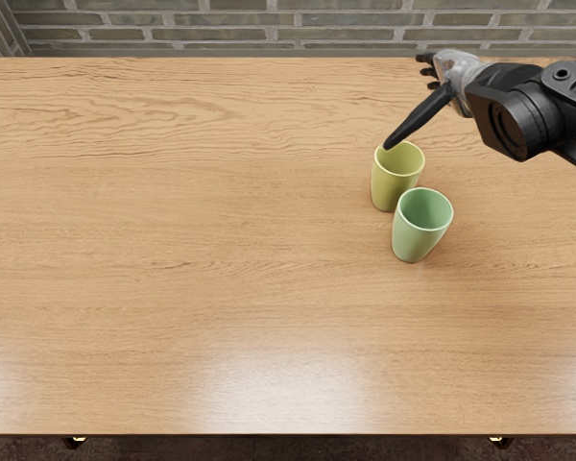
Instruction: Pick up cup and place in cup with right hand
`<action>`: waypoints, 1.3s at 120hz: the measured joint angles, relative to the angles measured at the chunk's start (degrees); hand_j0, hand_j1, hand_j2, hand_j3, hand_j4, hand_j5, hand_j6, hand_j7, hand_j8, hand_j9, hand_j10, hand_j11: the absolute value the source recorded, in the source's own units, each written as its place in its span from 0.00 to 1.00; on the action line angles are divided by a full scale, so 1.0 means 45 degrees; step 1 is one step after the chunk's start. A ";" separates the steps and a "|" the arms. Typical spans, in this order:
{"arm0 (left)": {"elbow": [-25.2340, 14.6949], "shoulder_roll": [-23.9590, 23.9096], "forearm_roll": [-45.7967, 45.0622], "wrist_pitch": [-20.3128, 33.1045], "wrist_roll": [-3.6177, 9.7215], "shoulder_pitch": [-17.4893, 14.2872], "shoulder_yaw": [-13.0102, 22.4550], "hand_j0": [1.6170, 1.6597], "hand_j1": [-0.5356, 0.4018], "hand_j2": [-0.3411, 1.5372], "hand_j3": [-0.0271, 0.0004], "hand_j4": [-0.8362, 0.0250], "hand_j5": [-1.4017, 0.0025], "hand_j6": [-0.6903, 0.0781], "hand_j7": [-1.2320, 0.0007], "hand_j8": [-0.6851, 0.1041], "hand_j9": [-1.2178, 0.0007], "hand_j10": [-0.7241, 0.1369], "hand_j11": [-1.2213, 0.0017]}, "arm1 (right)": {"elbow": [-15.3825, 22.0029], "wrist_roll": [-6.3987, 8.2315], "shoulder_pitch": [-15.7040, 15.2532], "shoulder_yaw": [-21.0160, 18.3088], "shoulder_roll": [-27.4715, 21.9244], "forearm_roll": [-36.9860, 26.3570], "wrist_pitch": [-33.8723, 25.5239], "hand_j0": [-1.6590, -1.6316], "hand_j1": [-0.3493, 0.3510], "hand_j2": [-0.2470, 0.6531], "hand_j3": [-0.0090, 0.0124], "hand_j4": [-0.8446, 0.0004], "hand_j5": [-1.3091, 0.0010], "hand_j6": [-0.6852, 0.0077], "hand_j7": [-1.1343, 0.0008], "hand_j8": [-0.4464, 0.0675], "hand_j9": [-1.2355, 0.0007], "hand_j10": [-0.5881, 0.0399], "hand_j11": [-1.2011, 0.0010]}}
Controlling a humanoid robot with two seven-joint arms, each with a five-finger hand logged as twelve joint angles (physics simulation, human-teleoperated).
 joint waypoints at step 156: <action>0.0000 0.0000 0.0000 0.0000 0.0000 0.0000 0.0000 0.96 0.94 0.18 0.99 0.97 1.00 0.90 1.00 0.87 1.00 0.84 1.00 | -0.4404 0.0000 -0.0607 -0.2038 0.3662 0.0029 -0.1358 0.04 0.04 0.27 0.42 0.97 0.97 0.95 0.97 0.82 0.97 0.89 0.97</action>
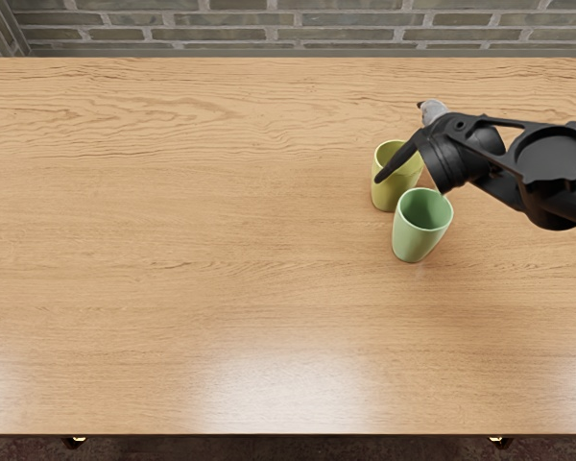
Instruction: Pick up cup and place in cup with right hand
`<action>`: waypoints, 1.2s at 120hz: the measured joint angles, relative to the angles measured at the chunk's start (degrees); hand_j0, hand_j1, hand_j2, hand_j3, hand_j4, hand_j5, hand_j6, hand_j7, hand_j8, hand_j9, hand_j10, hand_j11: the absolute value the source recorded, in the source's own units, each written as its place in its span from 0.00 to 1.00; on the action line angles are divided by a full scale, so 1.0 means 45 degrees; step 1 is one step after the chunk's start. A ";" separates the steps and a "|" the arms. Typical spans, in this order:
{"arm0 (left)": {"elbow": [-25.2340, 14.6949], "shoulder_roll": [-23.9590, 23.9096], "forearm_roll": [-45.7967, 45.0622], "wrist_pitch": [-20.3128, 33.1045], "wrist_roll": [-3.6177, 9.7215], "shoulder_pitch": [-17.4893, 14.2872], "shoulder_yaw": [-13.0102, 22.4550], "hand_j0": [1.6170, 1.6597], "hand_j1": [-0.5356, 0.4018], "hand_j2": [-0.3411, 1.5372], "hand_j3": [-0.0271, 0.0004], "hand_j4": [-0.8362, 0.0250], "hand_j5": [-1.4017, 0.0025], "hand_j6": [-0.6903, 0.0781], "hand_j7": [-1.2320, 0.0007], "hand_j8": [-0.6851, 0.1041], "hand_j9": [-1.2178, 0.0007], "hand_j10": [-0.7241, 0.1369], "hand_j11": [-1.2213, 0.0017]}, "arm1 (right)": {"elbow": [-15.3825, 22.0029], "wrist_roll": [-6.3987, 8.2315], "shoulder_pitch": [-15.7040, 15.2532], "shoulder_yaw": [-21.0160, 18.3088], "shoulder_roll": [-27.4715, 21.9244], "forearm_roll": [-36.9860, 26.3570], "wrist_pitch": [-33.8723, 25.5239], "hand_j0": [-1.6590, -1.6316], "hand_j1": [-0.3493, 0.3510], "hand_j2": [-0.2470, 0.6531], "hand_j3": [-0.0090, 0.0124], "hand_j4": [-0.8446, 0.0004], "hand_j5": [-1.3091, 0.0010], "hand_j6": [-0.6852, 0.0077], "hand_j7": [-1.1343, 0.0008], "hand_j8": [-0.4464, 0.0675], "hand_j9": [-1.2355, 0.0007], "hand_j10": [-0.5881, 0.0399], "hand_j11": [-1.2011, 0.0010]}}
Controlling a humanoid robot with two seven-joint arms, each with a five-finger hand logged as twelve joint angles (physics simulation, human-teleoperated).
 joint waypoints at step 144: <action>0.0000 0.0000 0.0000 0.0000 0.0000 0.0000 0.0000 0.96 0.94 0.18 0.99 0.97 1.00 0.90 1.00 0.87 1.00 0.84 1.00 | -0.1052 0.0000 0.0188 -0.0152 0.0662 0.0210 0.1489 0.04 0.02 0.28 0.42 0.98 0.99 0.97 0.98 0.84 0.98 0.91 0.98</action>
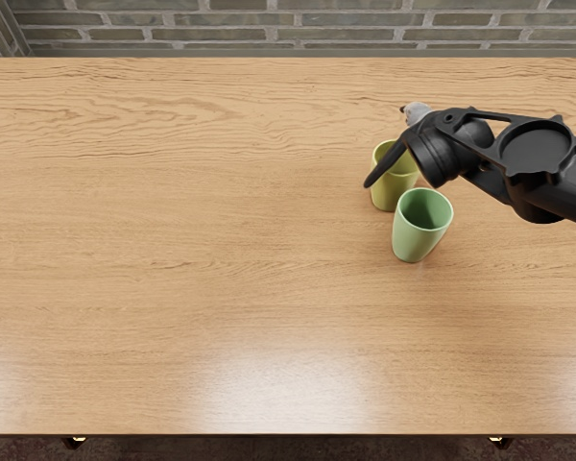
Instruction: Pick up cup and place in cup with right hand
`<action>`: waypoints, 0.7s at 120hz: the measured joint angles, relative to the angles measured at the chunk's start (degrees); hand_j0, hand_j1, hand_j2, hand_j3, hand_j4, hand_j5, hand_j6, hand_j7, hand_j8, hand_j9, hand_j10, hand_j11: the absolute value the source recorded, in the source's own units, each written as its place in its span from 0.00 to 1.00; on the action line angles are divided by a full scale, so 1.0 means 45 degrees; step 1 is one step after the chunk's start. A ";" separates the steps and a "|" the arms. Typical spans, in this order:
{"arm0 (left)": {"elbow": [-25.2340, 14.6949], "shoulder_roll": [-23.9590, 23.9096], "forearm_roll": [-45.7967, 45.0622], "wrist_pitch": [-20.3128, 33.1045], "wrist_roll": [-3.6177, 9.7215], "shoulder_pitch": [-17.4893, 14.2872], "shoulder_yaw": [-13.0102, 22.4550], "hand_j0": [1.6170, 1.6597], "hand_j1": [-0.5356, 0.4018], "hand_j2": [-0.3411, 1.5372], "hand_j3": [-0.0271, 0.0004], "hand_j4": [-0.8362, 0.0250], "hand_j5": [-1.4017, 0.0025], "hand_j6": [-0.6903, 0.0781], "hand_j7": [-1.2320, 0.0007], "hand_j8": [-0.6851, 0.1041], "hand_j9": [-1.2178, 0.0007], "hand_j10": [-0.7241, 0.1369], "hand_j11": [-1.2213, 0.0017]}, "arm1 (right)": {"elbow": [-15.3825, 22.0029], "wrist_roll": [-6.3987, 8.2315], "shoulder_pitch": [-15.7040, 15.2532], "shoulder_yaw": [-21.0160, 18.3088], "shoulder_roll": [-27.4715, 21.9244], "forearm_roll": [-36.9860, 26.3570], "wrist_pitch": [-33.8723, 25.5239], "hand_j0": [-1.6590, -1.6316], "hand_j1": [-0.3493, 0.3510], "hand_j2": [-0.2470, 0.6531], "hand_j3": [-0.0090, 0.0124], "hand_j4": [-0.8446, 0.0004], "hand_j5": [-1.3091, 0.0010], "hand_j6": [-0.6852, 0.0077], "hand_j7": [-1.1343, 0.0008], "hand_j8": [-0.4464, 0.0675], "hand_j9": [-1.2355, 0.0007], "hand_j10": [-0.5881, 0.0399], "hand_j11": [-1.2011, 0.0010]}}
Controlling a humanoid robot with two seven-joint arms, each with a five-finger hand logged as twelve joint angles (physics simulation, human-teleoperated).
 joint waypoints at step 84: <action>0.0000 0.0000 0.0000 0.0000 0.0000 0.0000 0.0000 0.96 0.94 0.18 0.99 0.97 1.00 0.90 1.00 0.87 1.00 0.84 1.00 | -0.0046 0.0000 0.0728 -0.1594 -0.0164 0.1182 0.0321 0.04 0.03 0.27 0.42 0.98 0.98 0.96 0.98 0.83 0.98 0.91 0.98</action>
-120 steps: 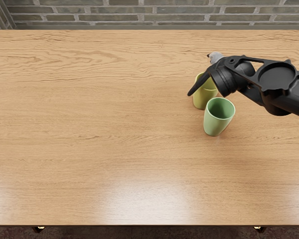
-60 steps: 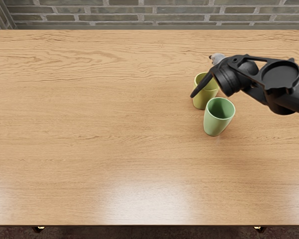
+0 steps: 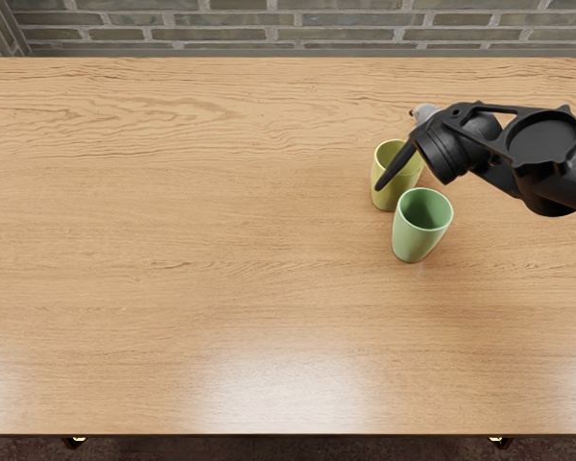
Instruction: Pick up cup and place in cup with right hand
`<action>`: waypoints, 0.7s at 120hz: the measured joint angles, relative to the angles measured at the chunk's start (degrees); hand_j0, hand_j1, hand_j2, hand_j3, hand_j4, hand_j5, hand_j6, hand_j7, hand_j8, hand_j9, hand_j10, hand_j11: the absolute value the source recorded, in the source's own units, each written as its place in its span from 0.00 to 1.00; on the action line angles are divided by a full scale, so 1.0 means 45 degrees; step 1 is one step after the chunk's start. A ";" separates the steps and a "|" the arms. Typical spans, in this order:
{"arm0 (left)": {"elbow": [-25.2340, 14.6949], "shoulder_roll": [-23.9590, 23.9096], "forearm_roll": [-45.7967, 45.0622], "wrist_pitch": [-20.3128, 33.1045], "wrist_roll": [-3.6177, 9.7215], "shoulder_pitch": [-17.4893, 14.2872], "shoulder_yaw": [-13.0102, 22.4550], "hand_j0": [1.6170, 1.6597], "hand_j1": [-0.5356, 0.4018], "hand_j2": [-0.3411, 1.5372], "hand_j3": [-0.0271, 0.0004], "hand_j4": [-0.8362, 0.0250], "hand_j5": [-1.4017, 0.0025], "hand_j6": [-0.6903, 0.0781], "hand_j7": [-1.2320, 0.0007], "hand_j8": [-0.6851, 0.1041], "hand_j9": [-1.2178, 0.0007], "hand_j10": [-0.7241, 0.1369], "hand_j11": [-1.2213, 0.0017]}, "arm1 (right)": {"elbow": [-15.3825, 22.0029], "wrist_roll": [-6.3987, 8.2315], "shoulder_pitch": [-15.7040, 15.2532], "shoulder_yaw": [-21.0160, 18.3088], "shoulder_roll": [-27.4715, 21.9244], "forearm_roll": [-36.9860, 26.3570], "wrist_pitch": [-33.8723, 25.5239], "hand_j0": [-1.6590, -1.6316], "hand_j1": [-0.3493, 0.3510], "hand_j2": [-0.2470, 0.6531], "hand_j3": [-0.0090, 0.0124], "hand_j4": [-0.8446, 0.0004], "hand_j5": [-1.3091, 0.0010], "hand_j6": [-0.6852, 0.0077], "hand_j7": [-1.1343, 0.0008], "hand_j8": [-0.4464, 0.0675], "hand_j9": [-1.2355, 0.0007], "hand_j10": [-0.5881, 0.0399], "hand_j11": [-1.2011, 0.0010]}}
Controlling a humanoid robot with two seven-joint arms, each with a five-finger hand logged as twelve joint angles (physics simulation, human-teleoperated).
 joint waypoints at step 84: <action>0.0000 0.0000 0.0000 0.0000 0.0000 0.0000 0.0000 0.96 0.94 0.18 0.98 0.97 1.00 0.90 1.00 0.87 1.00 0.84 1.00 | 0.0028 0.0015 0.0118 -0.0638 0.0046 -0.0053 0.0146 0.07 0.27 0.21 0.42 0.78 0.81 0.71 0.79 0.50 0.80 0.64 0.79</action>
